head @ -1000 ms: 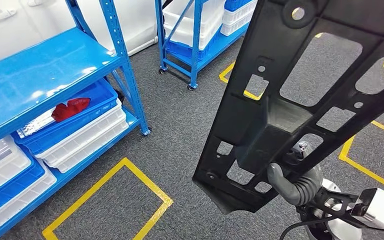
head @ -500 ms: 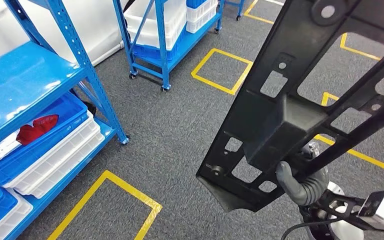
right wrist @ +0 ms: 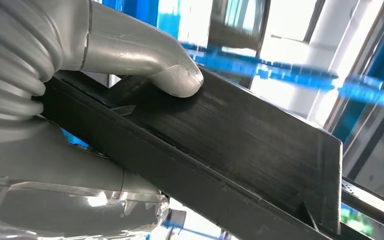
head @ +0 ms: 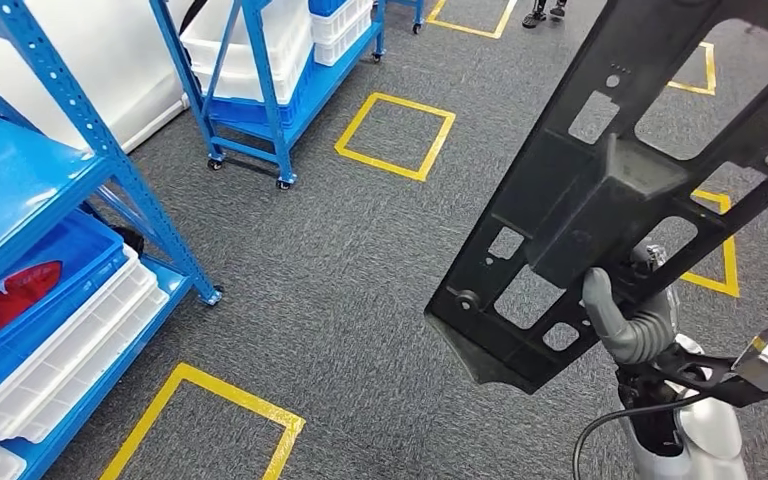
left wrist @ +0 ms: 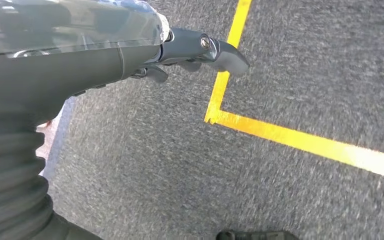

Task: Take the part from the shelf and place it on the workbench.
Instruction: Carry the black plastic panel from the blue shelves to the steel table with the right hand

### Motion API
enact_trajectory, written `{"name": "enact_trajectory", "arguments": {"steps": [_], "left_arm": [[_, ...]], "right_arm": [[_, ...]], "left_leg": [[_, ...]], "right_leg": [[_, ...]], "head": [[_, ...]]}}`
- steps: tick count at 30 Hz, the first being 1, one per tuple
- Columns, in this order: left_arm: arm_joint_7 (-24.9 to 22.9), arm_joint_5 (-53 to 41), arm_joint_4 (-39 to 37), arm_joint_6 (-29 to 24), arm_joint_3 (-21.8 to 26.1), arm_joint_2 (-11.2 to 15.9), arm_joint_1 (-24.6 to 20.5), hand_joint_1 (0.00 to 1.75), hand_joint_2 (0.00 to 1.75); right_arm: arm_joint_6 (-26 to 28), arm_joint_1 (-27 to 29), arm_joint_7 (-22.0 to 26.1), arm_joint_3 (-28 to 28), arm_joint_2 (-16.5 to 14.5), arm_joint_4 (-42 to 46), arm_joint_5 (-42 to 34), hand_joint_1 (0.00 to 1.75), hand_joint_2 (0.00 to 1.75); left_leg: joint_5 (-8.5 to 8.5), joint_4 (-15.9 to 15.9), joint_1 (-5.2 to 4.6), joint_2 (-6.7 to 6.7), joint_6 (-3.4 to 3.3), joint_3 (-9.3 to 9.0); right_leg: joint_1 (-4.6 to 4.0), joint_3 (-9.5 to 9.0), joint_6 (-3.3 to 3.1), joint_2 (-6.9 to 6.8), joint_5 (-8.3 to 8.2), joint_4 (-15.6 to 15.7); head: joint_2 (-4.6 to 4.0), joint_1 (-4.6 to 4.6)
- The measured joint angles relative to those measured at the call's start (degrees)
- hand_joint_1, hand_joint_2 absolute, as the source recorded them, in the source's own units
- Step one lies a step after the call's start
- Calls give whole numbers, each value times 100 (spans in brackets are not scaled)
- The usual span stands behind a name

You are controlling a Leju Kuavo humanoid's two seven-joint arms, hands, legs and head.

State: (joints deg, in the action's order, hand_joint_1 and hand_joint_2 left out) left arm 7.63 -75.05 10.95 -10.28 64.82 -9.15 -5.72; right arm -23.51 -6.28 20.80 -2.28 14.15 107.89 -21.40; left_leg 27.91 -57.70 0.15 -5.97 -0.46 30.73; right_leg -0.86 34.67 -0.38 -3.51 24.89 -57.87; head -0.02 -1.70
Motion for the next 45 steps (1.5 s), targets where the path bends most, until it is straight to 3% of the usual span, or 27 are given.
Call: {"name": "enact_trajectory", "arguments": {"steps": [1,3,5,7,8,9,10,12,13,15,16,18,20,21,23,25,27,29,31,32,34,36,38,40,42,44,45], "left_arm": [[-6,1,0,-2,1,-3,-5,0,175],[-11,5,0,-13,1,-8,-10,0,175],[-30,7,0,-20,1,-7,11,0,175],[-65,1,0,-18,2,-7,42,0,175],[-81,-4,0,-16,2,-6,49,0,175],[-92,-10,0,-15,2,-5,51,0,175],[-99,-15,0,-13,2,-3,49,0,175],[-103,-33,0,-4,1,1,47,0,175],[-101,-45,0,3,0,2,47,0,175],[-93,-70,0,13,-1,2,42,0,175],[-85,-84,0,17,-2,3,37,0,175],[-61,-109,0,29,-6,9,24,0,175],[-26,-123,0,39,-11,13,27,0,175],[-10,-123,0,40,-13,14,33,0,175],[13,-121,0,38,-12,14,32,0,175],[20,-114,0,27,-12,14,6,0,175],[22,-101,0,12,-12,13,-30,0,175],[24,-88,0,-4,-11,11,-60,0,175],[24,-80,0,-17,-10,8,-77,0,175],[24,-75,0,-24,-10,6,-83,0,175],[25,-59,0,-42,-10,6,-81,0,175],[26,-32,0,-54,-8,6,-52,0,175],[20,-10,0,-59,-2,8,-13,0,175],[13,-1,0,-67,5,14,5,0,175],[5,3,0,-78,10,34,11,0,175],[-3,10,0,-91,13,52,15,0,175],[-6,13,0,-96,14,54,14,0,175]], "right_arm": [[4,-47,-32,-32,15,-55,-15,171,175],[15,-169,-80,-78,39,-183,-33,171,175],[52,-273,-104,-97,43,-326,-33,171,175],[115,-304,-111,-114,43,-453,16,171,175],[152,-305,-113,-127,43,-499,52,171,175],[185,-305,-114,-145,44,-533,86,171,175],[214,-305,-114,-169,46,-557,110,171,175],[266,-310,-108,-224,58,-596,134,171,175],[285,-312,-106,-257,72,-616,137,171,175],[311,-302,-104,-330,114,-654,131,171,175],[322,-288,-104,-369,145,-669,127,171,175],[353,-270,-106,-456,210,-692,114,171,175],[389,-256,-106,-541,248,-719,93,171,175],[400,-245,-106,-577,253,-738,85,171,175],[407,-226,-106,-642,258,-795,75,171,175],[416,-256,-99,-701,263,-861,104,171,175],[438,-346,-82,-749,266,-932,173,171,175],[467,-458,-65,-780,268,-1011,231,171,175],[489,-536,-57,-808,278,-1077,260,171,175],[493,-564,-52,-823,285,-1103,267,171,175],[464,-635,-40,-843,295,-1151,269,171,175],[357,-684,-20,-841,289,-1195,264,171,175],[185,-678,9,-809,280,-1227,266,171,175],[21,-650,44,-725,268,-1221,287,171,175],[-94,-603,97,-599,244,-1151,341,171,175],[-154,-534,154,-445,212,-1032,423,171,175],[-168,-477,184,-361,202,-955,463,171,175]], "left_leg": [[29,-19,3,23,28,-8],[231,-325,11,249,67,106],[579,-1076,22,497,81,466],[709,-1641,24,556,92,789],[606,-1621,28,561,95,818],[408,-1387,34,581,94,746],[166,-990,46,652,91,596],[-116,-324,69,858,81,326],[-151,-166,70,923,64,263],[-140,-138,49,874,6,250],[-151,-121,47,818,-29,241],[-169,-78,57,709,-95,212],[-162,-61,45,600,-134,196],[-153,-62,35,540,-142,195],[-130,-64,18,415,-146,186],[-99,-64,5,299,-137,151],[-66,-53,-15,201,-107,110],[-47,-34,-23,105,-53,85],[-24,-15,-19,11,10,61],[13,-44,-14,45,38,57],[247,-433,-1,278,72,214],[580,-1211,11,509,88,596],[639,-1661,11,555,100,879],[273,-1257,11,596,85,768],[-127,-465,28,842,49,458],[-233,-82,32,1031,23,303],[-221,-52,24,1010,10,283]], "right_leg": [[14,-15,-22,65,-19,38],[60,-58,-75,186,-59,119],[81,-72,-107,320,-68,137],[79,-73,-112,479,-59,119],[82,-74,-107,556,-49,102],[88,-77,-94,632,-34,79],[96,-76,-74,703,-11,46],[98,-43,-15,831,35,-38],[103,-16,18,886,46,-66],[126,25,87,987,33,-70],[138,33,118,988,38,-79],[135,148,175,773,182,-319],[135,486,220,483,500,-986],[145,685,233,424,638,-1356],[159,860,232,385,635,-1636],[150,580,192,317,276,-1061],[94,199,115,115,19,-316],[32,79,50,24,-12,-50],[33,74,3,136,-40,-6],[45,52,-24,187,-54,34],[81,0,-80,289,-81,102],[75,-15,-115,400,-74,105],[67,-24,-127,541,-59,91],[66,-45,-117,693,-32,63],[68,-46,-84,824,6,16],[90,-8,-30,933,23,-20],[102,11,8,991,21,-22]], "head": [[0,0],[0,-1],[0,-1],[0,-1],[0,-1],[0,-1],[0,-1],[0,-1],[0,-1],[0,-1],[0,-1],[1,1],[1,1],[0,1],[0,0],[0,1],[0,2],[0,1],[0,-1],[0,-1],[0,-1],[1,-1],[1,-1],[1,-1],[0,-1],[1,-1],[1,-1]]}}
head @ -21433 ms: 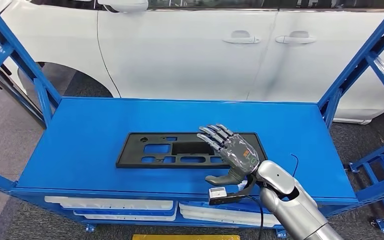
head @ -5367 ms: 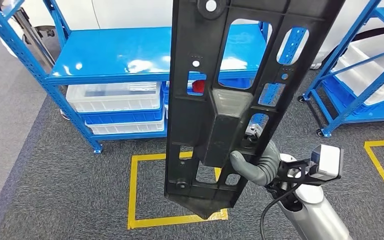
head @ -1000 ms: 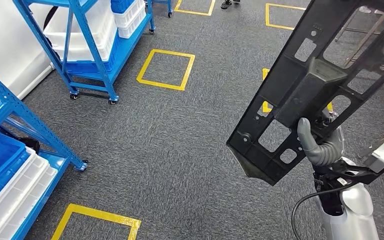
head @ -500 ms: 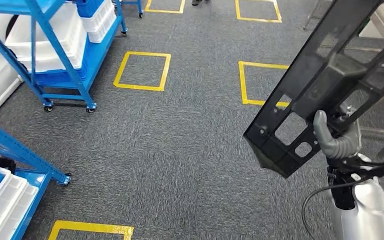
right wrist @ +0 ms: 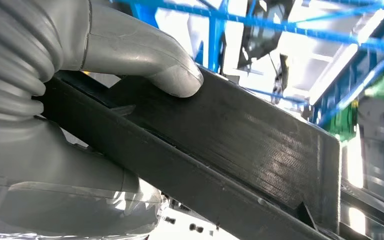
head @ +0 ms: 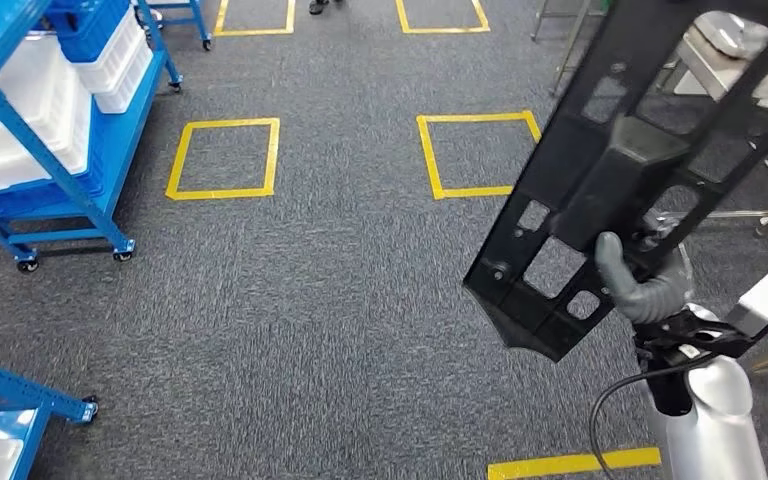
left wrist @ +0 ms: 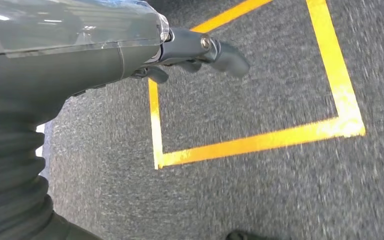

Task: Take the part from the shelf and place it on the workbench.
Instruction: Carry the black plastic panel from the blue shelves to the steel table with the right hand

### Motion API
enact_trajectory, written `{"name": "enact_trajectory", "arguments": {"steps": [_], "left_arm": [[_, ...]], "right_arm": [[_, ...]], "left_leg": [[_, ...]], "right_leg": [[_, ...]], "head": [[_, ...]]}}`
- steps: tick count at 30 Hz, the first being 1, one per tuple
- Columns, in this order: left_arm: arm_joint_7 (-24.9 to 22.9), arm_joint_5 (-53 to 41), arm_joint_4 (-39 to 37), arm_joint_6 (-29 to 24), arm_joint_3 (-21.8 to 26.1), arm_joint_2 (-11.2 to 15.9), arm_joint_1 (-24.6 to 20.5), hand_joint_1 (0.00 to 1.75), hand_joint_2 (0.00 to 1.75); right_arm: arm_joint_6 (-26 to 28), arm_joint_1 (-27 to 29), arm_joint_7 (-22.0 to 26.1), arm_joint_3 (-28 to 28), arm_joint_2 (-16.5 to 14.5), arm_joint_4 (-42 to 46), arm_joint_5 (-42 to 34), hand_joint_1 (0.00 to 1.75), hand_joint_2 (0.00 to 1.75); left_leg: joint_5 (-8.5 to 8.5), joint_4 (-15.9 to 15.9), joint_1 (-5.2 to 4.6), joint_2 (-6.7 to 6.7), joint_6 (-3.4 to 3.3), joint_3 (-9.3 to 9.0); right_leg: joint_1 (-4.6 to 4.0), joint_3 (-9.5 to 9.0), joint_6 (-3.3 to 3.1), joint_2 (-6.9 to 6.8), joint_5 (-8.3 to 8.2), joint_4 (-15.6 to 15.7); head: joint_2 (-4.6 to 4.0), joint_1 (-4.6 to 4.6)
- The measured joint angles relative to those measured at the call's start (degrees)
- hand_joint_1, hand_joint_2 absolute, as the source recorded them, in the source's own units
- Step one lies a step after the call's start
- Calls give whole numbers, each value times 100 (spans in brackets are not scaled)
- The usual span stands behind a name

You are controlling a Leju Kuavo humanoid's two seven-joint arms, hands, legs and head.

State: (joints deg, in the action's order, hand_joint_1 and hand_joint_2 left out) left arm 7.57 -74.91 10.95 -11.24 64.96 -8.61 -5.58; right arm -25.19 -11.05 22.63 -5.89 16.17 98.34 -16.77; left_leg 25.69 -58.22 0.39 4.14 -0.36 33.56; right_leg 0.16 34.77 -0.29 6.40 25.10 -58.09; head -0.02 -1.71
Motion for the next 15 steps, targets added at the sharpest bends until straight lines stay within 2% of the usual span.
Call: {"name": "enact_trajectory", "arguments": {"steps": [1,2,3,4,5,6,7,8,9,10,12,13,14,15], "left_arm": [[-2,2,0,-4,2,0,-3,0,175],[-2,3,0,-9,5,2,-8,0,175],[-1,6,0,-12,7,5,-11,0,175],[1,10,0,-14,9,9,-10,0,175],[4,14,0,-17,10,15,-7,0,175],[8,17,0,-18,10,20,-2,0,175],[11,19,0,-18,11,22,2,0,175],[14,12,0,-15,11,24,4,0,175],[16,4,0,-12,11,25,4,0,175],[18,-5,0,-9,11,26,4,0,175],[19,-16,0,-3,11,27,2,0,175],[16,-17,0,0,10,29,0,0,175],[11,-19,0,3,10,32,-1,0,175],[4,-20,0,7,10,33,-2,0,175]], "right_arm": [[-15,68,28,87,-6,81,39,171,175],[-31,141,60,170,-8,168,76,171,175],[-43,204,97,259,-9,262,114,171,175],[-55,246,133,352,-14,348,157,171,175],[-61,290,169,451,-22,429,199,171,175],[-64,337,199,550,-31,497,239,171,175],[-65,397,220,642,-40,552,277,171,175],[-60,469,238,722,-48,602,309,171,175],[-49,538,253,784,-51,651,337,171,175],[-32,597,270,838,-53,709,364,171,175],[17,687,310,919,-55,843,412,171,175],[43,721,327,956,-59,913,430,171,175],[62,752,337,986,-64,973,441,171,175],[73,782,342,1014,-70,1025,449,171,175]], "left_leg": [[-9,17,-5,-55,-25,-11],[-22,54,-2,-110,-55,-36],[-36,95,5,-176,-83,-67],[-44,132,13,-243,-107,-98],[-39,149,5,-314,-123,-121],[-26,154,-2,-384,-133,-133],[-10,153,-8,-452,-137,-141],[7,152,-10,-518,-135,-150],[24,152,-10,-578,-127,-163],[43,151,-10,-638,-116,-184],[89,151,-22,-745,-75,-239],[114,150,-28,-790,-43,-263],[136,150,-32,-834,-8,-283],[154,154,-33,-882,27,-299]], "right_leg": [[15,8,38,53,-5,12],[12,18,70,22,11,-7],[7,61,98,-74,70,-99],[2,164,120,-218,188,-313],[10,330,141,-390,350,-644],[26,532,165,-496,515,-1028],[46,716,186,-550,628,-1362],[67,821,204,-580,647,-1535],[86,813,216,-604,566,-1493],[98,679,218,-645,398,-1221],[82,248,189,-858,57,-417],[57,90,159,-949,-32,-122],[28,16,128,-1001,-51,23],[0,11,97,-985,-30,45]], "head": [[0,0],[-1,1],[-1,1],[-1,1],[-1,1],[0,1],[0,1],[0,1],[0,1],[-1,1],[-1,1],[-1,1],[0,1],[0,1]]}}
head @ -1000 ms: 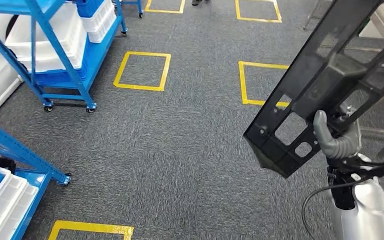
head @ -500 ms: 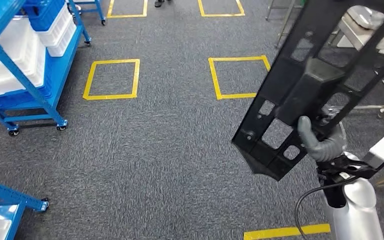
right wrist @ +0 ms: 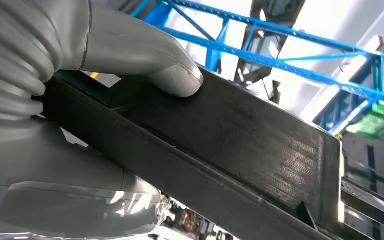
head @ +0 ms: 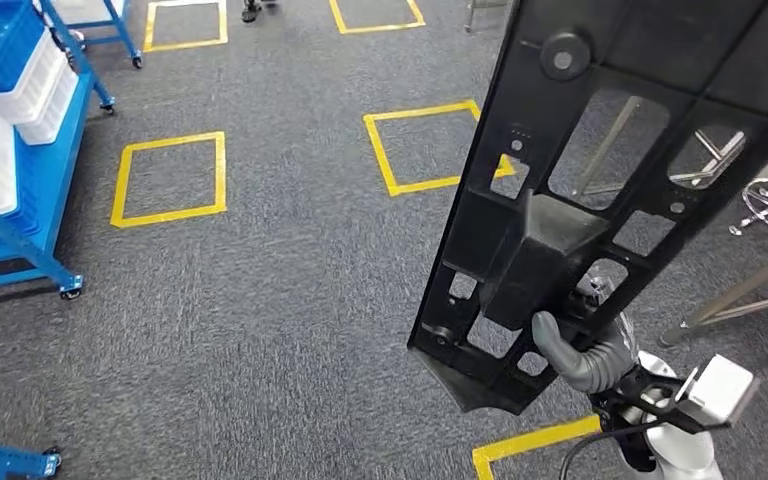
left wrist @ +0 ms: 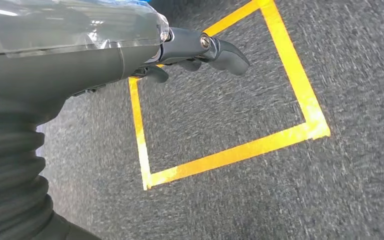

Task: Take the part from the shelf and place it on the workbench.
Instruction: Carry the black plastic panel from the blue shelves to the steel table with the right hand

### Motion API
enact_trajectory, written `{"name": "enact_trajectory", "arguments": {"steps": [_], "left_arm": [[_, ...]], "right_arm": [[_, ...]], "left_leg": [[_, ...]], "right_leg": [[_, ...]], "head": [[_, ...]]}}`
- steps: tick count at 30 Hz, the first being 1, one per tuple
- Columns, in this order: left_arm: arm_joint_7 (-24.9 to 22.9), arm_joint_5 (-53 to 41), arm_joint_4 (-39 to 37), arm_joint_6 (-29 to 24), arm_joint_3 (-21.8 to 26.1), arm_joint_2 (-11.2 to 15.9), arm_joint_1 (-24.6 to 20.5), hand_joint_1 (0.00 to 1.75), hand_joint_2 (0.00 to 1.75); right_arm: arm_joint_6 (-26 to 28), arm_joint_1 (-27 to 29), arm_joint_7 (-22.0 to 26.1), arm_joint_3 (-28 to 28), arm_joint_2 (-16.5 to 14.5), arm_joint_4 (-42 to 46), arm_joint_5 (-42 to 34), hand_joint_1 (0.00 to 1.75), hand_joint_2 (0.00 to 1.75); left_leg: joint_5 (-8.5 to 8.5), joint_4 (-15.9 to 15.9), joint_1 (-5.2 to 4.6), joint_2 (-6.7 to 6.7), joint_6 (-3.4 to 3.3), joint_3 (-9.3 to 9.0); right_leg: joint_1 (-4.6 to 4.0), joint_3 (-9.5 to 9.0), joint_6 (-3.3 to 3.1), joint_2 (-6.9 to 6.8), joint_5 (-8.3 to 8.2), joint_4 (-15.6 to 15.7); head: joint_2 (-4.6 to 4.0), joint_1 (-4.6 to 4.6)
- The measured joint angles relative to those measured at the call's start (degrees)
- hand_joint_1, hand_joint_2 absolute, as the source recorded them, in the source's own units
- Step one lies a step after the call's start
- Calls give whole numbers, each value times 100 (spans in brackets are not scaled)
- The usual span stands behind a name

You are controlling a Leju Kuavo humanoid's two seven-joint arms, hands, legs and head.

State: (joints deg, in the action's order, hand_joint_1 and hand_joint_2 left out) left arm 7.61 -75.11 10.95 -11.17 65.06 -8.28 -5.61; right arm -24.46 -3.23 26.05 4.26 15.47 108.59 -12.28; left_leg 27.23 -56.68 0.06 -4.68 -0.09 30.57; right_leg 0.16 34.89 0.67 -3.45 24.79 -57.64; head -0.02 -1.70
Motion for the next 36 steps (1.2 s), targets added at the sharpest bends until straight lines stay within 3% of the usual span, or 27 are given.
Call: {"name": "enact_trajectory", "arguments": {"steps": [2,4,6,7,8,9,11,13,15,17,19,21,23,24,25,27,29,30,32,36], "left_arm": [[-16,-4,0,3,1,1,-9,0,175],[-28,-14,0,2,-1,4,-20,0,175],[-45,-31,0,3,-3,8,-10,0,175],[-59,-40,0,4,-3,9,1,0,175],[-71,-51,0,5,-3,11,13,0,175],[-81,-62,0,5,-3,14,21,0,175],[-92,-78,0,4,-4,25,21,0,175],[-94,-84,0,-1,-7,34,17,0,175],[-102,-81,0,-15,-7,39,18,0,175],[-110,-72,0,-29,-7,38,5,0,175],[-108,-64,0,-39,-5,41,-14,0,175],[-105,-62,0,-50,-4,51,-12,0,175],[-105,-63,0,-53,-4,57,6,0,175],[-105,-63,0,-52,-4,58,11,0,175],[-106,-64,0,-52,-4,57,12,0,175],[-111,-64,0,-52,-4,57,10,0,175],[-126,-61,0,-54,-4,58,7,0,175],[-138,-53,0,-55,-3,58,5,0,175],[-158,-25,0,-57,-2,55,-7,0,175],[-173,3,0,-63,3,54,-30,0,175]], "right_arm": [[2,47,0,44,-13,89,15,171,175],[1,47,-1,89,-36,149,25,171,175],[3,34,-4,140,-64,166,27,171,175],[3,37,-7,163,-74,166,28,171,175],[8,44,-8,181,-84,164,28,171,175],[16,51,-7,193,-94,164,28,171,175],[44,61,-5,207,-110,168,28,171,175],[69,73,-4,217,-124,181,31,171,175],[74,87,-7,233,-133,198,40,171,175],[70,102,-14,254,-143,205,47,171,175],[68,96,-21,276,-151,208,44,171,175],[69,78,-26,298,-152,205,31,171,175],[70,89,-29,316,-153,193,10,171,175],[72,105,-30,321,-153,187,0,171,175],[73,119,-31,325,-153,184,-7,171,175],[74,132,-30,326,-153,186,-16,171,175],[73,131,-29,330,-153,193,-22,171,175],[73,131,-28,332,-153,197,-25,171,175],[70,132,-26,336,-154,200,-28,171,175],[68,135,-26,342,-162,208,-35,171,175]], "left_leg": [[47,-7,18,-71,66,-45],[235,-282,41,86,106,32],[593,-995,59,333,118,364],[740,-1379,63,389,125,564],[790,-1623,63,413,131,709],[724,-1667,63,424,133,764],[313,-1130,69,490,123,573],[17,-450,91,717,101,292],[-5,-210,92,839,66,193],[-22,-172,82,743,1,175],[-51,-117,89,630,-73,147],[-53,-91,79,509,-117,130],[-36,-92,60,377,-133,127],[-25,-93,56,310,-133,122],[-11,-94,54,247,-128,110],[25,-93,51,134,-99,64],[67,-96,30,43,-45,25],[86,-94,23,-1,-14,10],[120,-83,25,-101,47,-26],[192,-127,57,-58,107,-68]], "right_leg": [[-3,-16,-61,133,-10,37],[21,-73,-136,248,-25,95],[22,-107,-195,358,-19,115],[12,-109,-213,424,-12,110],[3,-110,-217,499,-4,99],[-2,-110,-214,579,5,82],[2,-115,-188,732,38,30],[0,-92,-143,852,79,-44],[8,-43,-79,956,87,-85],[30,-16,-9,1028,78,-86],[26,76,43,831,198,-274],[26,380,84,519,515,-890],[53,731,121,410,756,-1567],[63,787,131,392,732,-1663],[69,726,134,370,608,-1532],[54,324,106,210,242,-751],[0,16,36,47,70,-154],[-30,-22,-2,24,81,-66],[-40,-23,-70,149,78,-47],[-1,-89,-134,255,49,25]], "head": [[1,0],[0,0],[-1,0],[-1,0],[0,0],[-1,0],[0,0],[0,0],[1,-1],[0,-1],[0,1],[-1,1],[-1,0],[-1,0],[-1,0],[-1,0],[-1,0],[-1,0],[-1,0],[-1,0]]}}
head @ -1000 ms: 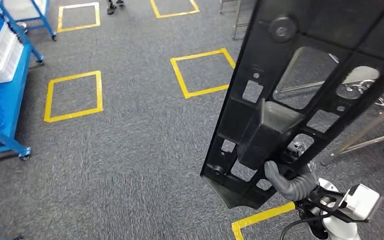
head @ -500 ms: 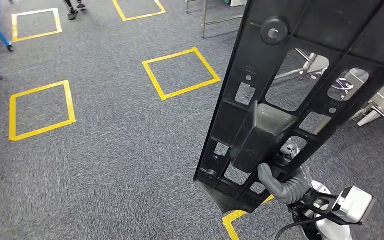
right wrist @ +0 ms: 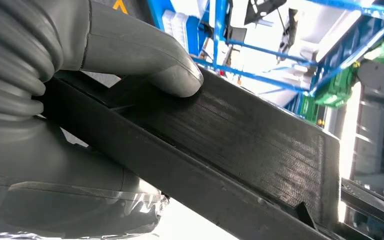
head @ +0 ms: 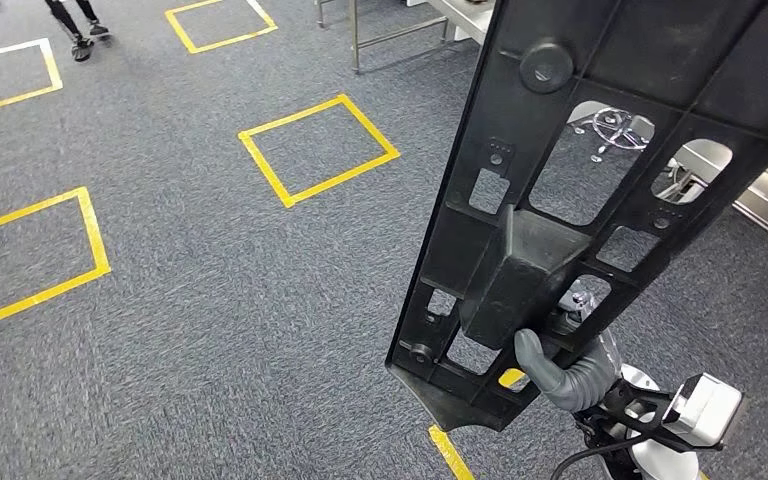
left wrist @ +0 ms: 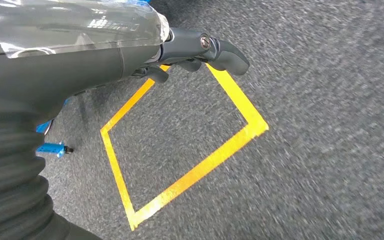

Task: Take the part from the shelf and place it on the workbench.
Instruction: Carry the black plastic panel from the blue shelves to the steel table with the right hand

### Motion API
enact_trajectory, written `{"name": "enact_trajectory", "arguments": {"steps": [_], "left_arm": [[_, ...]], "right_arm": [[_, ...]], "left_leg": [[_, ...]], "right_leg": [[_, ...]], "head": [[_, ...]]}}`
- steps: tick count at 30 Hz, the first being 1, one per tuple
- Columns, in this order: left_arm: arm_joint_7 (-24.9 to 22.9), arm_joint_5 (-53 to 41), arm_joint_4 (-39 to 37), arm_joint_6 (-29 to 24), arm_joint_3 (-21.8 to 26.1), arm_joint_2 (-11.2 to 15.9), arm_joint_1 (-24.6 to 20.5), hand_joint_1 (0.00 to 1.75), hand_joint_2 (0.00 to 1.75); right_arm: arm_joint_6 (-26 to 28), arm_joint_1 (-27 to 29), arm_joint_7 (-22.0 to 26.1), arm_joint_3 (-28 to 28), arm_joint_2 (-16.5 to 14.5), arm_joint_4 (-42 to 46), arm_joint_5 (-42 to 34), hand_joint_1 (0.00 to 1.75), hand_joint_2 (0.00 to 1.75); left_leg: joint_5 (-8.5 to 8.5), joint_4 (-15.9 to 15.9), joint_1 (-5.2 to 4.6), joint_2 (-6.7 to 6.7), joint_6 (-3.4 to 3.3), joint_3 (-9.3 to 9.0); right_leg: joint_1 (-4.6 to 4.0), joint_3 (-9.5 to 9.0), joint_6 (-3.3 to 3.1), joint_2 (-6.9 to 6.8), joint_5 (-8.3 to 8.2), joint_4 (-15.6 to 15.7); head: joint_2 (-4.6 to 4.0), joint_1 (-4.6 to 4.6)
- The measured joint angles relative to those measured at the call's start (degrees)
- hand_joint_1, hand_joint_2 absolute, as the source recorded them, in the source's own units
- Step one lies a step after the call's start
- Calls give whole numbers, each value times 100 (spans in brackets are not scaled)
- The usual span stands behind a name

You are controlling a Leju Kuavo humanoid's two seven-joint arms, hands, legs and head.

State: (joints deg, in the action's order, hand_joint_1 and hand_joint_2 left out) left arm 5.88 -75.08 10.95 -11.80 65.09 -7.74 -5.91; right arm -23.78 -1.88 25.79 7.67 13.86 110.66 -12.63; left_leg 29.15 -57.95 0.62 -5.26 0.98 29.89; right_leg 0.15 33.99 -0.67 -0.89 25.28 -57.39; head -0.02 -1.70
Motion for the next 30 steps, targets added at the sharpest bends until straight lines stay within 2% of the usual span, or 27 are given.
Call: {"name": "enact_trajectory", "arguments": {"steps": [1,3,5,6,7,8,9,10,11,12,13,14,15,16,18,19,20,21,22,24,25,26,27,28,29,30], "left_arm": [[0,1,0,-1,-1,0,-1,0,175],[-1,3,0,-5,0,-1,-2,0,175],[-9,8,0,-3,7,3,29,0,175],[-13,7,0,5,11,7,44,0,175],[-17,5,0,16,14,11,59,0,175],[-18,3,0,27,15,13,60,0,175],[-20,0,0,38,15,15,61,0,175],[-21,-1,0,48,15,15,63,0,175],[-25,-2,0,54,15,15,65,0,175],[-31,-3,0,58,16,15,65,0,175],[-35,-7,0,61,17,15,64,0,175],[-40,-12,0,63,19,10,60,0,175],[-43,-18,0,65,19,6,57,0,175],[-43,-25,0,67,19,4,57,0,175],[-44,-35,0,68,19,6,74,0,175],[-43,-39,0,68,20,8,85,0,175],[-40,-43,0,68,20,9,92,0,175],[-34,-48,0,68,20,9,93,0,175],[-28,-53,0,68,19,9,91,0,175],[-20,-63,0,68,18,8,86,0,175],[-20,-70,0,68,17,8,85,0,175],[-21,-83,0,70,17,7,84,0,175],[-23,-99,0,78,15,5,84,0,175],[-27,-118,0,89,9,3,82,0,175],[-34,-139,0,102,0,1,78,0,175],[-47,-158,0,115,-10,-2,73,0,175]], "right_arm": [[0,-1,0,1,-3,1,-1,171,175],[2,-33,0,8,-18,1,-4,171,175],[32,-65,-45,45,-84,-5,19,171,175],[54,-67,-71,63,-116,-8,41,171,175],[84,-61,-96,78,-147,-11,67,171,175],[103,-56,-102,79,-156,-11,86,171,175],[120,-53,-103,80,-161,-10,101,171,175],[131,-49,-104,80,-164,-10,107,171,175],[133,-39,-105,80,-167,-9,108,171,175],[133,-21,-106,81,-168,-7,104,171,175],[132,-1,-107,80,-168,-3,100,171,175],[130,21,-107,76,-168,3,96,171,175],[129,32,-107,69,-167,13,91,171,175],[129,34,-108,63,-167,22,86,171,175],[128,46,-120,56,-167,37,73,171,175],[127,62,-132,55,-168,39,65,171,175],[127,83,-148,51,-168,39,54,171,175],[127,102,-163,44,-168,39,42,171,175],[126,119,-173,32,-168,39,28,171,175],[125,144,-181,-10,-162,43,1,171,175],[125,156,-178,-36,-156,47,-11,171,175],[125,171,-168,-65,-146,51,-25,171,175],[128,196,-151,-94,-132,53,-41,171,175],[132,233,-126,-128,-116,56,-62,171,175],[137,283,-97,-162,-98,61,-81,171,175],[143,328,-69,-192,-85,69,-97,171,175]], "left_leg": [[5,-10,1,22,3,0],[137,-242,3,212,13,99],[404,-1059,10,427,40,548],[399,-1274,14,470,49,697],[281,-1282,18,511,53,755],[41,-886,28,598,44,606],[-125,-514,41,738,32,459],[-219,-245,54,860,14,349],[-239,-101,60,953,-8,294],[-216,-74,52,968,-37,282],[-223,-58,50,912,-76,274],[-239,-24,48,848,-118,259],[-256,11,50,781,-157,240],[-270,44,55,711,-190,222],[-266,64,36,568,-228,208],[-257,62,25,496,-238,209],[-247,60,17,424,-242,206],[-235,58,12,354,-242,200],[-222,57,10,289,-235,187],[-187,55,-1,177,-209,143],[-169,54,-12,131,-187,123],[-152,53,-22,85,-160,108],[-138,57,-27,37,-132,94],[-126,65,-28,-15,-102,75],[-102,58,-19,-22,-70,57],[-47,2,-11,45,-43,59]], "right_leg": [[-1,-3,-1,3,0,4],[6,-17,-30,38,0,18],[8,-33,-69,224,9,16],[6,-41,-70,335,17,6],[7,-53,-63,450,30,-9],[12,-64,-43,517,47,-27],[9,-59,-17,577,66,-56],[10,-40,14,634,79,-81],[12,-12,47,689,83,-99],[19,15,87,748,75,-103],[31,32,127,807,61,-90],[38,45,160,798,70,-103],[36,87,187,708,124,-185],[28,182,207,565,238,-378],[29,527,238,255,571,-1067],[40,709,254,189,698,-1415],[52,822,265,154,738,-1625],[59,822,270,133,669,-1613],[62,703,266,103,510,-1380],[29,263,217,-106,157,-562],[2,101,183,-209,63,-250],[-27,16,149,-280,34,-74],[-51,9,123,-284,54,-34],[-56,14,101,-220,46,-21],[-40,-2,76,-161,37,1],[-20,-28,48,-103,25,33]], "head": [[0,0],[1,-1],[1,-2],[1,-2],[0,-2],[1,-2],[1,-2],[1,-2],[1,-2],[0,-1],[1,-2],[1,-1],[0,-1],[0,-1],[0,0],[0,0],[1,0],[1,0],[1,0],[0,0],[1,0],[1,0],[1,0],[1,0],[0,0],[0,0]]}}
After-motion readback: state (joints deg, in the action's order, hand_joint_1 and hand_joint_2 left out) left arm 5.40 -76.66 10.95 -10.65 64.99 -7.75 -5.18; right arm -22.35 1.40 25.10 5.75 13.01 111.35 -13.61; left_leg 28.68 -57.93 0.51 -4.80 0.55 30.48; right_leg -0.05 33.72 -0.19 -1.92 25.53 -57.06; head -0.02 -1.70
